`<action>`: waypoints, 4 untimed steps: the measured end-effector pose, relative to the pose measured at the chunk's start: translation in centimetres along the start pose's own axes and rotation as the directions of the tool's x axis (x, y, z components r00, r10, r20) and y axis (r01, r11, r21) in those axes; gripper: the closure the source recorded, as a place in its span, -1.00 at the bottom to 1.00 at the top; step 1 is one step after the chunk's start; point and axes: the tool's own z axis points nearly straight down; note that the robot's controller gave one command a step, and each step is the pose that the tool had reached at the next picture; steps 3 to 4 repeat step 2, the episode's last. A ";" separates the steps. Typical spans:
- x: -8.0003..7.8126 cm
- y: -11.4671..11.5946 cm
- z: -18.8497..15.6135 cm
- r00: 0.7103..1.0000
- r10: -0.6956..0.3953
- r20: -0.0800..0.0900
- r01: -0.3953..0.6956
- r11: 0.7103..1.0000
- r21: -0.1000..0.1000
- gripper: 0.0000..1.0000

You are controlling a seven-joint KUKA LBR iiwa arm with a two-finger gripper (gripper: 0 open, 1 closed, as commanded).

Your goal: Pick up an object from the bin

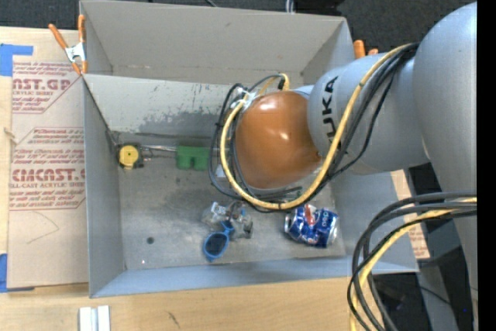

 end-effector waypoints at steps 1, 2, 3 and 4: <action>-4.5 0.6 -12.6 1.000 0.028 0.008 -0.028 1.000 0.007 1.00; -0.5 1.9 -20.2 1.000 -0.003 0.003 0.002 1.000 0.007 1.00; -0.5 1.9 -20.2 1.000 -0.003 0.003 0.002 1.000 0.007 1.00; -0.5 1.9 -20.2 1.000 -0.003 0.003 0.002 1.000 0.007 1.00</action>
Offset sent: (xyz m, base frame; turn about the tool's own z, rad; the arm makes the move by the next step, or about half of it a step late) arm 0.0134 0.0401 0.1221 0.0282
